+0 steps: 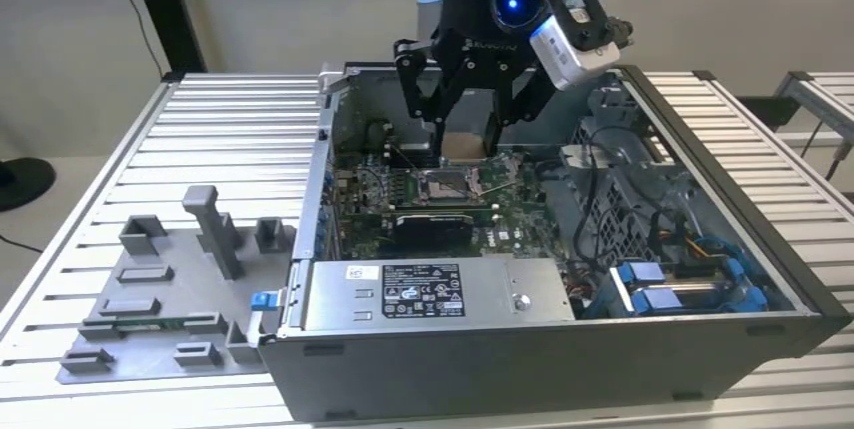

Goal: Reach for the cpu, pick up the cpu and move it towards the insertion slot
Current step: 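Pick up the cpu and move it towards the insertion slot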

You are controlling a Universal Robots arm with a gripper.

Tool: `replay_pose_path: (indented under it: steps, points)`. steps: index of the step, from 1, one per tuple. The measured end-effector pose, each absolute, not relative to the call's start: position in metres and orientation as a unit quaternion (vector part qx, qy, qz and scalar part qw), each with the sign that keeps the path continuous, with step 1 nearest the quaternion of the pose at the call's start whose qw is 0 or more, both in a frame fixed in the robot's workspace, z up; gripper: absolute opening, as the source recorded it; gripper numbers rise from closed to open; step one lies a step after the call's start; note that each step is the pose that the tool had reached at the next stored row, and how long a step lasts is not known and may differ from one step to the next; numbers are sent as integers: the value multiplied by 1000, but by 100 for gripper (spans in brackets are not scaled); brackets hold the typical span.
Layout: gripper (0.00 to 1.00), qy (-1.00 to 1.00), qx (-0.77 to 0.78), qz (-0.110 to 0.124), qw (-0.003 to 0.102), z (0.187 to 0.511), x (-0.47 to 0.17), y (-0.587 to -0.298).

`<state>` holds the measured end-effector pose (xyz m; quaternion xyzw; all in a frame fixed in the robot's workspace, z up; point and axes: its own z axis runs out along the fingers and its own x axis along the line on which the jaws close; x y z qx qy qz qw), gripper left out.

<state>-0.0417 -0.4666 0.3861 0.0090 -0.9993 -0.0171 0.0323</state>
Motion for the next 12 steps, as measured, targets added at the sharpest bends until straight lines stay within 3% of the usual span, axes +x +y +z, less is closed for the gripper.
replay_pose_path:
  steps: [12]
  points:
    - [0,-999,9,-5,32,385,-29,-439]
